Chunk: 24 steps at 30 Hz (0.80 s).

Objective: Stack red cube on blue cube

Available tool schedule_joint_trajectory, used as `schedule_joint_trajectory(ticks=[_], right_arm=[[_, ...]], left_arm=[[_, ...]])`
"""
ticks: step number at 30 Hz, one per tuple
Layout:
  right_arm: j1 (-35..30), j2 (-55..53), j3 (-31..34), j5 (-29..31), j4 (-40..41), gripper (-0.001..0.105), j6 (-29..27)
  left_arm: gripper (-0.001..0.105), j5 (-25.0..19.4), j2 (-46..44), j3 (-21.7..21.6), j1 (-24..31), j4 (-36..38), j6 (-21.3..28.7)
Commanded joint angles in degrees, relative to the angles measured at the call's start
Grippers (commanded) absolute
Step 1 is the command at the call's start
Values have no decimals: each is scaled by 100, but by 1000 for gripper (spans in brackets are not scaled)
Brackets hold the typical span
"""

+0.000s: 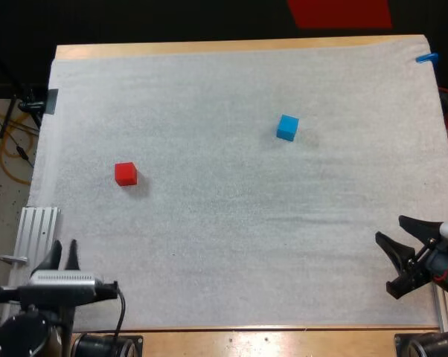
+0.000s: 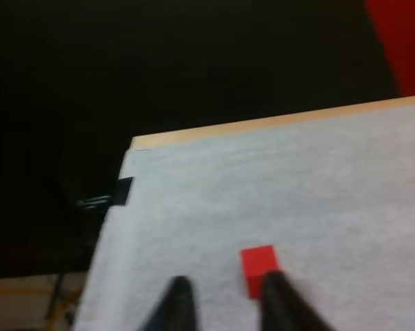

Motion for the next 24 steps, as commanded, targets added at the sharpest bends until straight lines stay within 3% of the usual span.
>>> schedule_joint_trajectory(ticks=[1, 9, 13, 15, 17, 19, 24], right_arm=[[3, 7, -54, 0, 12, 47, -34], [3, 7, -54, 0, -341, 47, -34], [3, 7, -54, 0, -628, 47, -34], [3, 7, -54, 0, -666, 47, -34], [3, 7, -54, 0, -679, 47, -34], [3, 7, -54, 0, -679, 47, -34], [3, 7, -54, 0, -679, 47, -34]], left_arm=[[2, -284, 194, -112, 0, -80, 36], [0, -542, 1377, -260, 44, -258, 235], [0, -518, 2182, -297, 394, -537, 308], [0, -250, 2545, -332, 691, -669, 495], [0, 507, 3034, -463, 1222, -711, 660], [0, 924, 3372, -563, 1586, -753, 714], [0, 1338, 4209, -837, 2024, -1040, 1024]])
